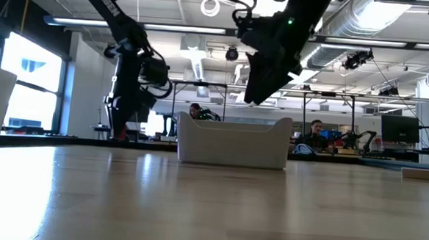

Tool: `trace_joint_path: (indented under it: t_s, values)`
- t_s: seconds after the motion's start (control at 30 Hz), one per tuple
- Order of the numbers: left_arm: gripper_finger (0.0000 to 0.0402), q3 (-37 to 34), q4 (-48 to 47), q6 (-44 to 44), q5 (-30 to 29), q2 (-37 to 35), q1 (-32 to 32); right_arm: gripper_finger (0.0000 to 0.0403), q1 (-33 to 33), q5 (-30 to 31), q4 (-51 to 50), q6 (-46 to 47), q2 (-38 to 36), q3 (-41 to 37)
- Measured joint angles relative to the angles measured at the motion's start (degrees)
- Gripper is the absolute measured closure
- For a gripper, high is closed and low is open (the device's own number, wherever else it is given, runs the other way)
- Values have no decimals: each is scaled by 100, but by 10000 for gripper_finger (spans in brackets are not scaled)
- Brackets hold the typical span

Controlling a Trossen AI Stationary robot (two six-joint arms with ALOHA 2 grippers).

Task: Sort & place blocks by color
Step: Put the red cube block into the transparent bin

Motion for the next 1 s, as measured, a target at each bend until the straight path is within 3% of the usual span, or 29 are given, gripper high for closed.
trace_joint_path:
  t_s: [0.17,0.47,0.77,1.0]
  values:
    - [291,1,1,-22,19,-404,-189,199,146,-18,-256,53,-208,0]
    - [291,0,274,-66,568,-1101,-468,199,229,-7,-772,323,-457,0]
    - [291,0,1481,-473,1518,-1284,-758,199,229,-1,-1553,909,-473,0]
    - [292,0,2384,-679,1590,-1280,-1023,199,273,-123,-2112,1313,-473,0]
